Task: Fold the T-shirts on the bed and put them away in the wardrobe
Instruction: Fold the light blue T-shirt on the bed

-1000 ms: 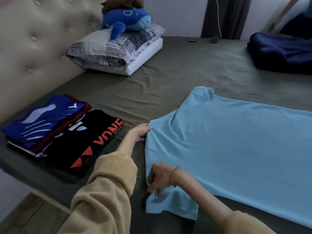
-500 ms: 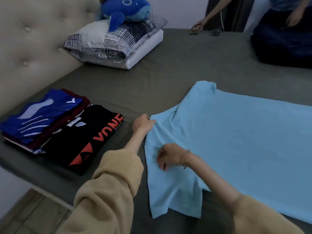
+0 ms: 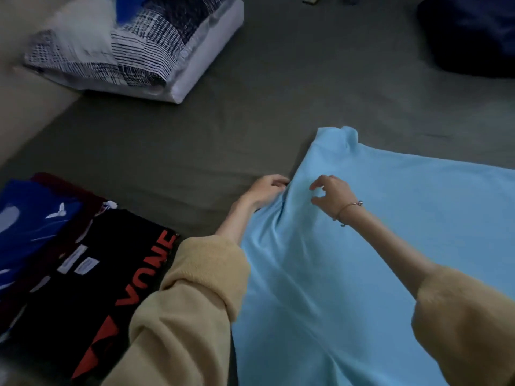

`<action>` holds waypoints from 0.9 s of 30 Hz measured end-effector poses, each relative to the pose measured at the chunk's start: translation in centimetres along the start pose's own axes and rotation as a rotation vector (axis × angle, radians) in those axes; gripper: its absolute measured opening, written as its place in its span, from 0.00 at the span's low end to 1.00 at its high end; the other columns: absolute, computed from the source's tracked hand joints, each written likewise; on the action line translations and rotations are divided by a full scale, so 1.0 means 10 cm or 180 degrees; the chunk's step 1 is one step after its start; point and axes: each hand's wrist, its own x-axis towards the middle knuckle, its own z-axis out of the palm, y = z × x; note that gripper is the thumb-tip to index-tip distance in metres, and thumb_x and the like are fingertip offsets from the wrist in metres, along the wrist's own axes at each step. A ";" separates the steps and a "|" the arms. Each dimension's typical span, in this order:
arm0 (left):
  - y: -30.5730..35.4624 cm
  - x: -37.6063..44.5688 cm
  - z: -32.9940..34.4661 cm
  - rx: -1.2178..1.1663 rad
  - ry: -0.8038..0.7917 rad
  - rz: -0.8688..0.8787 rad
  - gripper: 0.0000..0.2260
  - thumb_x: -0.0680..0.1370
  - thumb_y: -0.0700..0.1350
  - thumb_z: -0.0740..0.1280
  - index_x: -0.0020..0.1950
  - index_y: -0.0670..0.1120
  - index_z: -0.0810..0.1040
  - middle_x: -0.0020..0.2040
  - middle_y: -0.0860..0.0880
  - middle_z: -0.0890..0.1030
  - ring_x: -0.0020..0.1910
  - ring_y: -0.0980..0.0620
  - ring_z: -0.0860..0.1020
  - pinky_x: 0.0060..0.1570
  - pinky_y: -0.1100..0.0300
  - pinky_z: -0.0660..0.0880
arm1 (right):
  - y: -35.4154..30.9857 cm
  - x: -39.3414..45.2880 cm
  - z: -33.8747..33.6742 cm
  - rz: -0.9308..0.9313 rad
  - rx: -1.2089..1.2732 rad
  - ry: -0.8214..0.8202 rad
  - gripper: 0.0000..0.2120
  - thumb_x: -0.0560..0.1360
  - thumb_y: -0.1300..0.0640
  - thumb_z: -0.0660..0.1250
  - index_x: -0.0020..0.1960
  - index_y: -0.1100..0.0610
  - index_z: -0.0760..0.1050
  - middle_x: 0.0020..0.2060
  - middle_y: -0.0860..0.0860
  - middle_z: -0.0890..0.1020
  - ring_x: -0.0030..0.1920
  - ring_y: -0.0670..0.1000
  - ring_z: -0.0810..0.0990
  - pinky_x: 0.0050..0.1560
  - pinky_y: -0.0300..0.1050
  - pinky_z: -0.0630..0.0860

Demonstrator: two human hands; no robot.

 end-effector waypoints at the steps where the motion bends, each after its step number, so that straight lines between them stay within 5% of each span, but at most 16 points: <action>1: 0.07 0.07 0.03 -0.0083 -0.0102 -0.0054 0.18 0.79 0.37 0.62 0.69 0.41 0.71 0.53 0.46 0.76 0.54 0.54 0.73 0.45 0.76 0.68 | 0.05 0.10 -0.07 0.0106 -0.0011 0.0043 0.17 0.73 0.61 0.66 0.61 0.59 0.73 0.62 0.56 0.72 0.62 0.56 0.72 0.60 0.48 0.70; 5: 0.26 0.37 0.04 -0.0606 -0.0426 -0.0517 0.22 0.81 0.42 0.61 0.75 0.45 0.63 0.68 0.47 0.71 0.61 0.51 0.71 0.54 0.61 0.70 | 0.15 0.56 -0.39 0.0422 -0.0008 0.0060 0.21 0.74 0.59 0.66 0.66 0.59 0.67 0.66 0.56 0.70 0.66 0.56 0.69 0.63 0.52 0.67; 13: 0.23 0.54 -0.06 -0.1838 -0.0851 -0.1473 0.22 0.80 0.57 0.58 0.64 0.43 0.76 0.60 0.46 0.79 0.55 0.52 0.78 0.51 0.63 0.74 | 0.31 1.22 -0.62 0.1211 0.0512 0.0026 0.34 0.73 0.44 0.67 0.71 0.61 0.60 0.64 0.58 0.72 0.66 0.60 0.69 0.68 0.58 0.61; 19: 0.17 0.50 -0.10 -0.2104 -0.0743 -0.1622 0.16 0.83 0.50 0.55 0.65 0.45 0.74 0.60 0.51 0.78 0.54 0.58 0.76 0.50 0.65 0.71 | 0.32 1.45 -0.69 0.1417 0.0556 0.0292 0.38 0.71 0.43 0.70 0.71 0.61 0.59 0.68 0.61 0.62 0.69 0.60 0.61 0.65 0.56 0.61; 22: 0.22 0.58 -0.19 -0.2205 -0.0458 -0.1728 0.17 0.82 0.50 0.56 0.66 0.43 0.73 0.61 0.49 0.77 0.58 0.54 0.75 0.53 0.62 0.68 | 0.35 1.56 -0.80 0.1489 0.0541 -0.0058 0.38 0.69 0.40 0.71 0.69 0.60 0.62 0.64 0.60 0.70 0.64 0.60 0.69 0.64 0.56 0.66; 25: 0.30 0.66 -0.26 -0.1986 -0.0268 -0.1941 0.14 0.77 0.49 0.66 0.60 0.43 0.78 0.57 0.48 0.81 0.51 0.53 0.77 0.44 0.63 0.70 | 0.41 1.69 -0.84 0.1614 0.0674 -0.0457 0.44 0.57 0.29 0.70 0.62 0.58 0.71 0.57 0.57 0.77 0.53 0.59 0.77 0.62 0.59 0.70; 27: 0.33 0.75 -0.30 -0.1909 -0.0196 -0.2113 0.14 0.73 0.48 0.72 0.56 0.43 0.80 0.55 0.46 0.82 0.49 0.51 0.79 0.40 0.60 0.71 | 0.43 1.80 -0.86 0.1681 0.0975 -0.0450 0.40 0.60 0.29 0.69 0.58 0.59 0.74 0.54 0.57 0.78 0.54 0.60 0.77 0.61 0.57 0.71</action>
